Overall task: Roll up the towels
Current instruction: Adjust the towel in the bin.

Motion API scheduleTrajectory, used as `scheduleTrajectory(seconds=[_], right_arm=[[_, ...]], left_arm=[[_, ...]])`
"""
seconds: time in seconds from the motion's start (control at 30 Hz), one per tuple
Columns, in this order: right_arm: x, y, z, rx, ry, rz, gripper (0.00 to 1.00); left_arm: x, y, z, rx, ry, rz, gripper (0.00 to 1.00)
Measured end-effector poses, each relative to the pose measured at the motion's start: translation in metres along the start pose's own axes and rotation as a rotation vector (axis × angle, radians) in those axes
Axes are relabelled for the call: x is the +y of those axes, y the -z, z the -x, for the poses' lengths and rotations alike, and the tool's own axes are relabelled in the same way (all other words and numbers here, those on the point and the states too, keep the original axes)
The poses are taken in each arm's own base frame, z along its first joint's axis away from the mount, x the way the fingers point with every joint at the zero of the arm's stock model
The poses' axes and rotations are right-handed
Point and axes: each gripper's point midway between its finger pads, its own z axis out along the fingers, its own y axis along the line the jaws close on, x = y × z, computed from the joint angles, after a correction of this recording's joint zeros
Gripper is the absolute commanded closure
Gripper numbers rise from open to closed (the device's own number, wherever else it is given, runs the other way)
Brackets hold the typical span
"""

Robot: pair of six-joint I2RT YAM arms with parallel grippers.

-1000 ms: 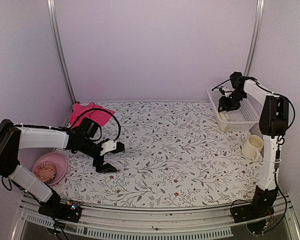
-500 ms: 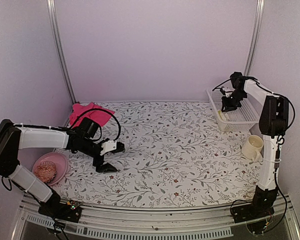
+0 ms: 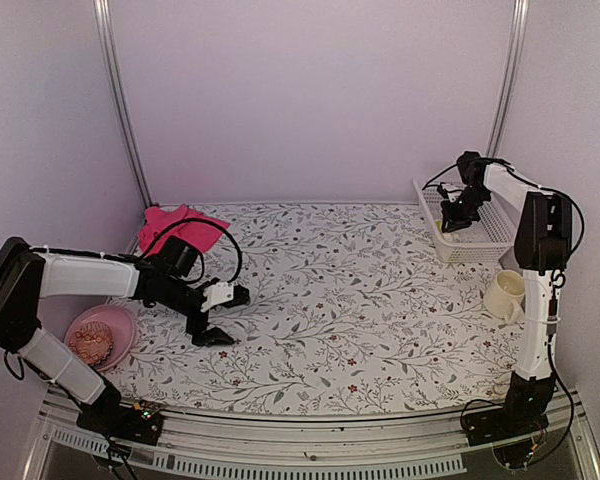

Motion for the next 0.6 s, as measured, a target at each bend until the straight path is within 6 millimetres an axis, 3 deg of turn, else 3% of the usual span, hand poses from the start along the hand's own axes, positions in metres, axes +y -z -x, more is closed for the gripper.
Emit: scheduleTrajectory(seconds=[0.47, 0.6], right_arm=[[-0.001, -0.018, -0.012, 0.051, 0.007, 0.004, 0.82], [-0.003, -0.018, -0.013, 0.054, 0.007, -0.008, 0.75]], left_arm=[[-0.001, -0.004, -0.004, 0.012, 0.007, -0.008, 0.03], [-0.001, -0.005, -0.004, 0.012, 0.007, -0.008, 0.03]])
